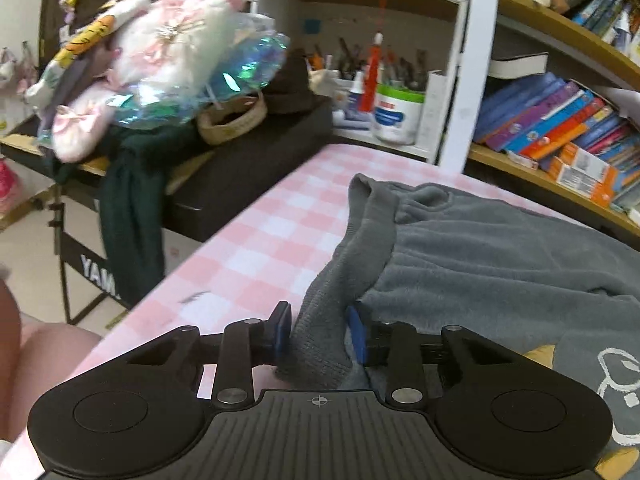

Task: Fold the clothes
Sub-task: 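Pull the sweatshirt flat with both grippers and release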

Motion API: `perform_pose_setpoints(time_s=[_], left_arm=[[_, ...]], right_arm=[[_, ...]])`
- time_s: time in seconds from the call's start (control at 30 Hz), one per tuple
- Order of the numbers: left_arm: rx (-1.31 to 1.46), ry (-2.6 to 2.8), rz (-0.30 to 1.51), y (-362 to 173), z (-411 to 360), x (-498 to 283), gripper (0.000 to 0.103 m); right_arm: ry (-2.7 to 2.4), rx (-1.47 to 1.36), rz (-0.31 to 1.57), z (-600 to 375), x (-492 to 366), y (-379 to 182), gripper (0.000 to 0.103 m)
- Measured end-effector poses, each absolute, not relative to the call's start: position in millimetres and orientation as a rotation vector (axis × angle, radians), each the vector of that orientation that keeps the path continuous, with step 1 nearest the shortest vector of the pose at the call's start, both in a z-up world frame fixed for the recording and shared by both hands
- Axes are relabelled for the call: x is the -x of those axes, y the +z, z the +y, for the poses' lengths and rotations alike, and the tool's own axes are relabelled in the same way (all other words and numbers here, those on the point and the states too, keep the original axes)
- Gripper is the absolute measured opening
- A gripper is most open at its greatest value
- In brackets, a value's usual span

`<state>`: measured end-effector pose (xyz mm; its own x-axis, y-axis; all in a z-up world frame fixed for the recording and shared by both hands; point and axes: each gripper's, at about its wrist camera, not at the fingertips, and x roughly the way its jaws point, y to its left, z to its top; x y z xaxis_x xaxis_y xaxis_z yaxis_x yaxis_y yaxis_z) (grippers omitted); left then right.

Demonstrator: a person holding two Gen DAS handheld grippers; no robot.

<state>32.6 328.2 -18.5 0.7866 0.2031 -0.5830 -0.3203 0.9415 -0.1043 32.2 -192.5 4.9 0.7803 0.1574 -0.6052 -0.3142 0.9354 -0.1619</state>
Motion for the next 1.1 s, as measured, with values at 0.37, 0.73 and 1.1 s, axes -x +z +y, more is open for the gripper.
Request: perform_pose_setpoints(time_s=[0.37, 0.73, 1.1], left_arm=[[0.174, 0.283, 0.534, -1.4, 327.4, -10.4, 0.039], [0.223, 0.022, 0.528, 4.0, 290.6, 19.1, 0.034], [0.243, 0.029, 0.595, -16.5, 291.0, 13.2, 0.033]], right_arm=[[0.261, 0.216, 0.595, -196.3, -26.9, 12.8, 0.016], [0.358, 0.221, 0.631, -193.6, 8.3, 23.1, 0.016], [0.232, 0.221, 0.665, -216.2, 5.9, 11.9, 0.004]])
